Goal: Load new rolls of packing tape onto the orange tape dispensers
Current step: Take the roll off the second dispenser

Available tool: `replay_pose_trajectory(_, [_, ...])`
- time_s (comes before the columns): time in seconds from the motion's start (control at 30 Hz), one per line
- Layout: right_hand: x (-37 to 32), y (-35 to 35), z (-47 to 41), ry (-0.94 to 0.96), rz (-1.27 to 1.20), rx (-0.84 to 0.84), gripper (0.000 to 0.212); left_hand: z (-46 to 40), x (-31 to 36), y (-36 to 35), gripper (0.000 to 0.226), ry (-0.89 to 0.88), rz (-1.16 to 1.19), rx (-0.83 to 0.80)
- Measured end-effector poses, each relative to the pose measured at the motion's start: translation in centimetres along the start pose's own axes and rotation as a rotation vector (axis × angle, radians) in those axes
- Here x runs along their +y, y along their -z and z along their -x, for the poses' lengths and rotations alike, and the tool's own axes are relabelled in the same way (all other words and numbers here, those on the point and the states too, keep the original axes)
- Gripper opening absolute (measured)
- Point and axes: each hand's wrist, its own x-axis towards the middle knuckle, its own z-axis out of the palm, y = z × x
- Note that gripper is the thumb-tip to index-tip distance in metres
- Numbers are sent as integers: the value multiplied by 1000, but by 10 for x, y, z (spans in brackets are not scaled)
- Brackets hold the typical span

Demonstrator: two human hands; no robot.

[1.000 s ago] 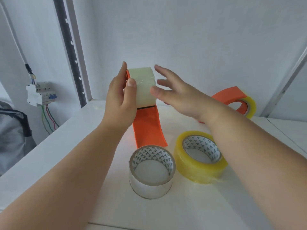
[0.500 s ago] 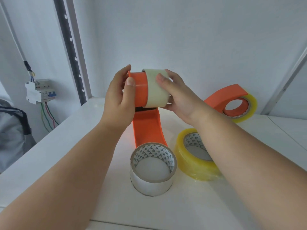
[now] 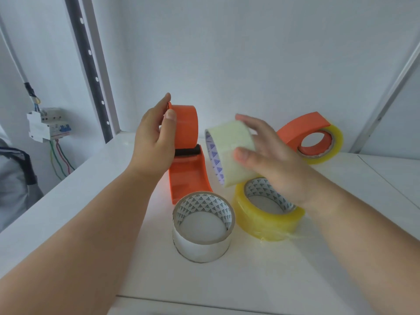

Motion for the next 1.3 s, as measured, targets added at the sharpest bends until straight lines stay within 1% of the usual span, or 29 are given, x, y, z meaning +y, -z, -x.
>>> replay_pose_trajectory(0.1, [7, -14, 1, -35, 30, 13, 80, 2, -1, -2, 46, -2, -34, -8])
replay_pose_trajectory(0.2, [10, -18, 2, -50, 115, 23, 76, 3, -3, -3, 43, 3, -58, -13])
replay_pose_trajectory(0.27, [9, -15, 3, -39, 160, 15, 71, 3, -3, -2, 43, 10, -59, -8])
replay_pose_trajectory(0.4, [4, -9, 2, -45, 247, -22, 67, 1, -6, -1, 47, 16, -57, -8])
replay_pose_trajectory(0.57, [-1, -10, -7, -53, 414, -41, 70, 1, -7, 0, 55, 30, -47, -5])
replay_pose_trajectory(0.7, [-7, -12, -14, -131, 518, -85, 70, 0, -10, 2, 60, 55, -37, -2])
replay_pose_trajectory(0.87, [-16, -16, -25, -255, 630, -116, 66, 1, -9, 2, 54, 54, -29, 6])
replay_pose_trajectory(1.0, [-19, -19, -26, -321, 667, -97, 61, 1, -11, 4, 56, 58, -24, 8])
replay_pose_trajectory(1.17, [-17, -25, -22, -327, 745, -19, 60, 0, -13, 5, 58, 50, -34, -1])
replay_pose_trajectory(1.23, [-16, -25, -18, -329, 840, 8, 61, 0, -13, 6, 56, 51, -40, -2])
replay_pose_trajectory(1.3, [-13, -25, -12, -315, 945, -5, 64, 1, -12, 6, 54, 47, -39, -1])
